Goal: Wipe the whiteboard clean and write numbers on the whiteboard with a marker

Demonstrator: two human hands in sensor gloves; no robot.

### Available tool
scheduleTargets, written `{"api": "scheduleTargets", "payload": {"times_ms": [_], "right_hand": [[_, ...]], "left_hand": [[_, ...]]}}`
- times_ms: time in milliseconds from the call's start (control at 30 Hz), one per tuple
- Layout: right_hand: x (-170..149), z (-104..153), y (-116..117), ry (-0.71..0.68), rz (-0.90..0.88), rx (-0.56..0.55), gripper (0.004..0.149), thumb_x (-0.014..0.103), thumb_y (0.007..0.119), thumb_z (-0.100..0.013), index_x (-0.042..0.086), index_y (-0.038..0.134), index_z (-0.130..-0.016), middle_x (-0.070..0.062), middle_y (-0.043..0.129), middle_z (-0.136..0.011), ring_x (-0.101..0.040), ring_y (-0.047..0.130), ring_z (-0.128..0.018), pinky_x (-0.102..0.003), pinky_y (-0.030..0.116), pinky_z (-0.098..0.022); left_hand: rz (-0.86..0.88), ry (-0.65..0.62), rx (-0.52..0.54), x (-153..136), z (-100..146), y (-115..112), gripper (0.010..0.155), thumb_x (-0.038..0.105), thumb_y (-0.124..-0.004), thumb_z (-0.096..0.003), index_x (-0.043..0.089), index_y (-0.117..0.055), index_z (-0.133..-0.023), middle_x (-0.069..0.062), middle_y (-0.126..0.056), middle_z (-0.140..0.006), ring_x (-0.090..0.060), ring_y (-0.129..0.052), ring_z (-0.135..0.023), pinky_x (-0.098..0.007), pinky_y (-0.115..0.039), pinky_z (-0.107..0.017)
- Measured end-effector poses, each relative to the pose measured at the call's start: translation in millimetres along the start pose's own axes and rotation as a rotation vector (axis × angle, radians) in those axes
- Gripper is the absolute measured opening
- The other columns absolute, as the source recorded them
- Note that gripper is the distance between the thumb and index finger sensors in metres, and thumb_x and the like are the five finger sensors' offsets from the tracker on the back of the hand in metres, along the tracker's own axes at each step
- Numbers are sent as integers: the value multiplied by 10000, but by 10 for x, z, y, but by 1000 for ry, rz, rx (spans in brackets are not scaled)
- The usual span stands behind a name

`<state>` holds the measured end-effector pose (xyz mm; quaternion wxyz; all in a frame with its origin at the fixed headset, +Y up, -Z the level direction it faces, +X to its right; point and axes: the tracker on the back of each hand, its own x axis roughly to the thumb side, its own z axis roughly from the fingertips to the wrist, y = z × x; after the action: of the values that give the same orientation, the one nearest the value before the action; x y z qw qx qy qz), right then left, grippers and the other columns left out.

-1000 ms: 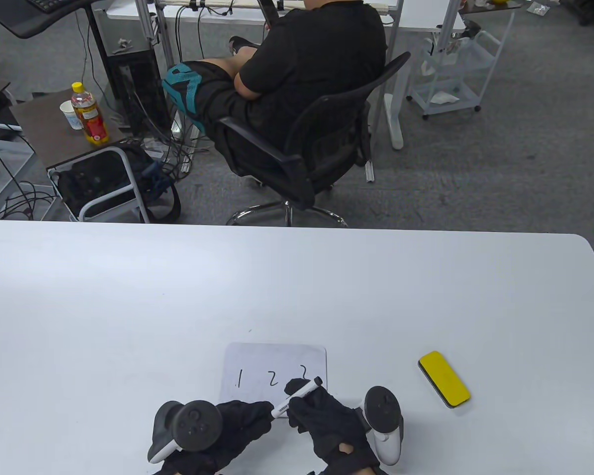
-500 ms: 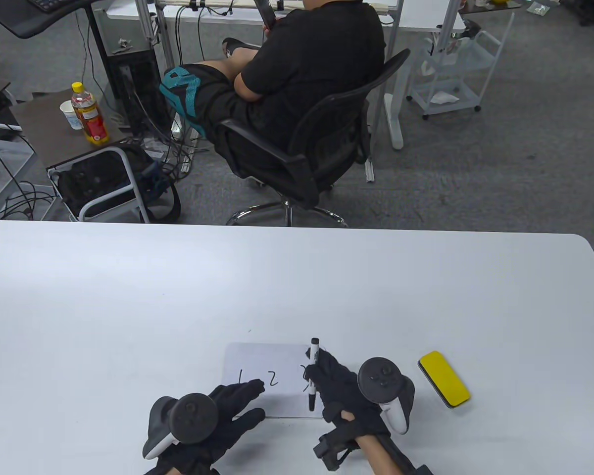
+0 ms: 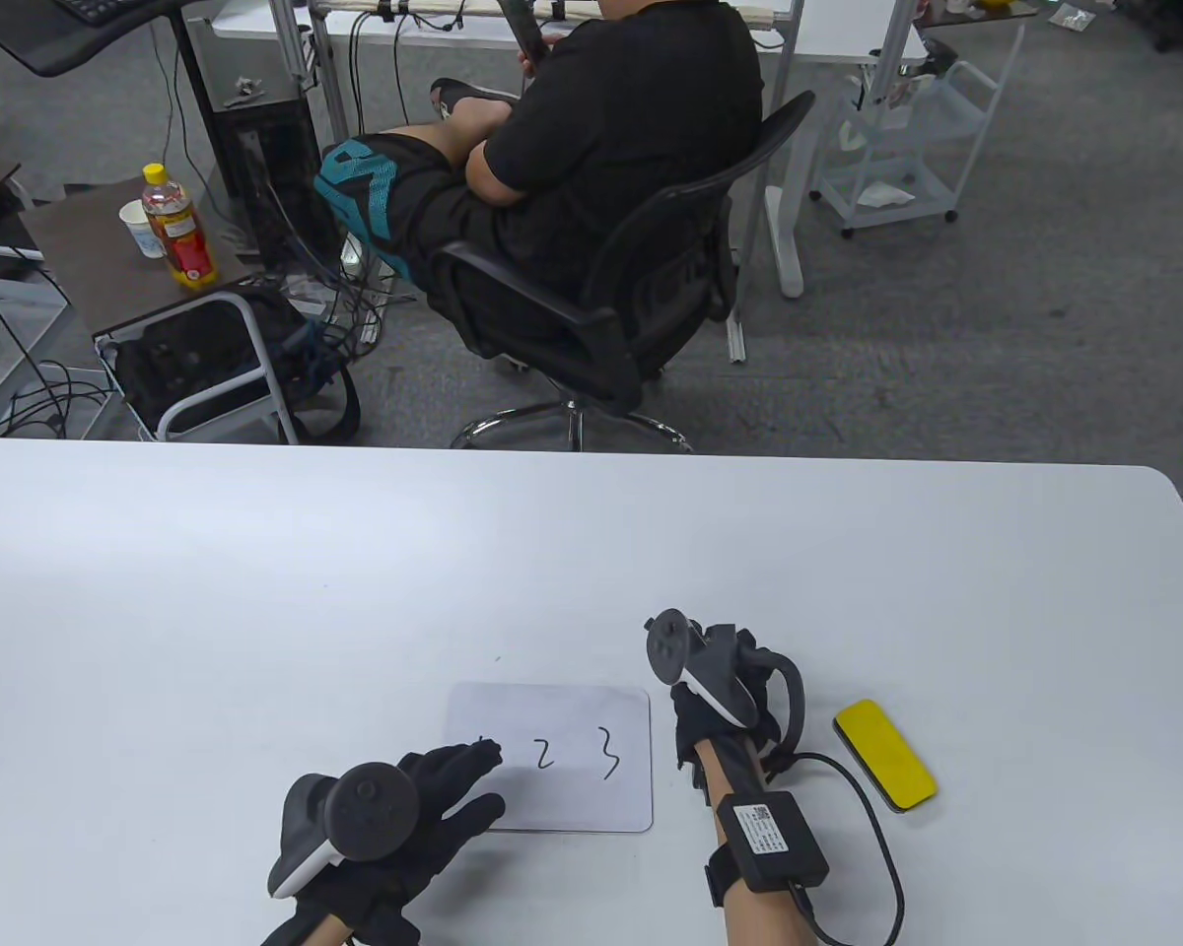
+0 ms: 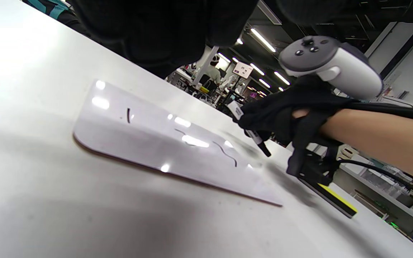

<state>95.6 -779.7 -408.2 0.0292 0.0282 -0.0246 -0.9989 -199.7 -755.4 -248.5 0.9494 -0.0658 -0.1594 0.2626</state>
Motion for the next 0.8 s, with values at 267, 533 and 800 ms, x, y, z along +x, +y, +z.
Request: {"api": "scheduleTargets", "payload": {"times_ms": [267,533,800], "right_hand": [[218,-112,173,-46,225,59,488,324,814,-506,131,789,-953,-133,917,-852,-339,873,-741,-559,669,-561],[196,-102,184,-41,198,67,494,317,787,-511,145,761,-973,-142,878,-884,-350,834,-771,-567,645,-577],[185,-114,203,-38,184,72,502,319,782,-514,149,749,-985,-142,861,-905,-358,817,-793,-568,640,-579]], "left_hand": [[-128,21,-34,3,-24,-27,659,645,-615,-572,309,-630,-1139,-60,-727,-1141,-302,-782,-997,-498,-696,-752],[-157,28,-25,-5,-23,-14,656,645,-611,-572,316,-627,-1140,-56,-720,-1147,-303,-776,-1003,-500,-690,-757],[-153,33,-20,-22,-19,-2,657,645,-612,-572,317,-624,-1141,-58,-716,-1150,-304,-773,-1005,-502,-688,-758]]}}
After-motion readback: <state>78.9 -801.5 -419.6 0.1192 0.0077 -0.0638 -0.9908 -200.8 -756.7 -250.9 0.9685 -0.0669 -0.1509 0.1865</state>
